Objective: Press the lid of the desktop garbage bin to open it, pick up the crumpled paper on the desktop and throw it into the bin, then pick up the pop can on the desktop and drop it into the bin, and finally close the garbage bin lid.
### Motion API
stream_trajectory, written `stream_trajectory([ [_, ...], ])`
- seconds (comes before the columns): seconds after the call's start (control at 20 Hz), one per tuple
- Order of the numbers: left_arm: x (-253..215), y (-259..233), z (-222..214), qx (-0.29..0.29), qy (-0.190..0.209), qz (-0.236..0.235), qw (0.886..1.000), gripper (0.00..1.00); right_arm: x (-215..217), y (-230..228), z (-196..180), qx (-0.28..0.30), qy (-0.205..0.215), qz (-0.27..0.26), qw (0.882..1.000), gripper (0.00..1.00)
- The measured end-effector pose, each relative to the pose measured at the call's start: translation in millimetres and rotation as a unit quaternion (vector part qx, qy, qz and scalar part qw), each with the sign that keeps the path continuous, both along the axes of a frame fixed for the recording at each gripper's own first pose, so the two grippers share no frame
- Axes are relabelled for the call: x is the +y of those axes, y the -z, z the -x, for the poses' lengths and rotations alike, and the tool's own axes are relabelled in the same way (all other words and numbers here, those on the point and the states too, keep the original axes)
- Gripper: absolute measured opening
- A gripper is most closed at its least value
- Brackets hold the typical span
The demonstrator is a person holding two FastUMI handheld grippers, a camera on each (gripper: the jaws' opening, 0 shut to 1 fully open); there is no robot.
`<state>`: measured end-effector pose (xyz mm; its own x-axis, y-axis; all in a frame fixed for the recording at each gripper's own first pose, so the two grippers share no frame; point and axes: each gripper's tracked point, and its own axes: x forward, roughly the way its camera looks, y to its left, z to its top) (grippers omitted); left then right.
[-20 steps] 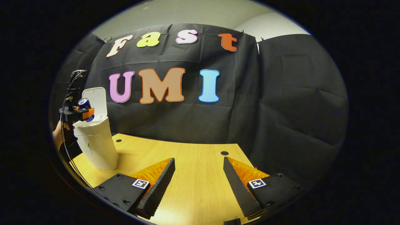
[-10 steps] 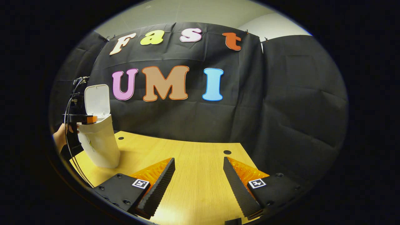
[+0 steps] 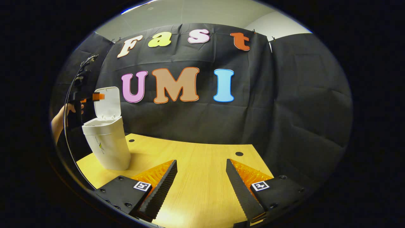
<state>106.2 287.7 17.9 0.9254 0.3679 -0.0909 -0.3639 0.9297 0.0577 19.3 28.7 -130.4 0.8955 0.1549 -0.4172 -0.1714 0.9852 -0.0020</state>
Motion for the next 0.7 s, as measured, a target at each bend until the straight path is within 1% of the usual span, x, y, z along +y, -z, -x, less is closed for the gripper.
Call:
stream_trajectory([
  [0.2,21,-56,-23,-0.031,-0.004,0.022,0.999,0.89,7,-1,-1,-0.004,-0.008,-0.009,1.000,0.99],
  [0.25,26,-68,-34,-0.043,-0.002,0.025,0.999,0.90,6,-3,-2,-0.005,-0.006,-0.011,1.000,0.99],
  [0.35,43,-80,-52,-0.045,-0.005,0.021,0.999,0.91,0,-5,-2,-0.010,0.003,-0.012,1.000,0.99],
  [0.45,60,-73,-72,-0.022,-0.014,0.018,0.999,0.91,-10,-5,-2,-0.009,0.019,-0.012,1.000,0.99],
  [0.55,74,-55,-88,0.010,-0.026,0.019,0.999,0.91,-20,-4,0,-0.005,0.036,-0.014,0.999,0.99],
  [0.7,84,-31,-101,0.038,-0.035,0.025,0.998,0.92,-34,-3,6,-0.004,0.057,-0.009,0.998,0.99],
])
